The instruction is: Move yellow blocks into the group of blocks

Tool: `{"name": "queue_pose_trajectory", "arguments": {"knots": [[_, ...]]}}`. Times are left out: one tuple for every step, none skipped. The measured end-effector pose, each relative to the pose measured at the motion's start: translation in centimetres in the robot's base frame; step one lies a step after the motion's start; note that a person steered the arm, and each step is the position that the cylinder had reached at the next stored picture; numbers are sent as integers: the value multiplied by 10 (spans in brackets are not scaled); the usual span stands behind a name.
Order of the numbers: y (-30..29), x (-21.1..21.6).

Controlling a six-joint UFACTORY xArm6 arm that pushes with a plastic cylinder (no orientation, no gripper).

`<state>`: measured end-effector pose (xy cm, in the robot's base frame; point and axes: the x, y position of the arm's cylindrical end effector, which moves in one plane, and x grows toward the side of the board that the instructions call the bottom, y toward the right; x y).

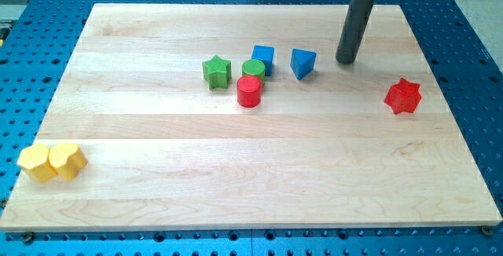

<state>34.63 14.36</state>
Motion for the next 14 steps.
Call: {"name": "queue_pose_trajectory", "arguments": {"knots": [[-90, 8], [-78, 22], [-93, 140], [-259, 204], [-363, 266], [-446, 244], [-428, 229], [-413, 206], [-403, 168], [-328, 125], [-371, 114], [-406, 98], [-333, 60], [-216, 66]]}}
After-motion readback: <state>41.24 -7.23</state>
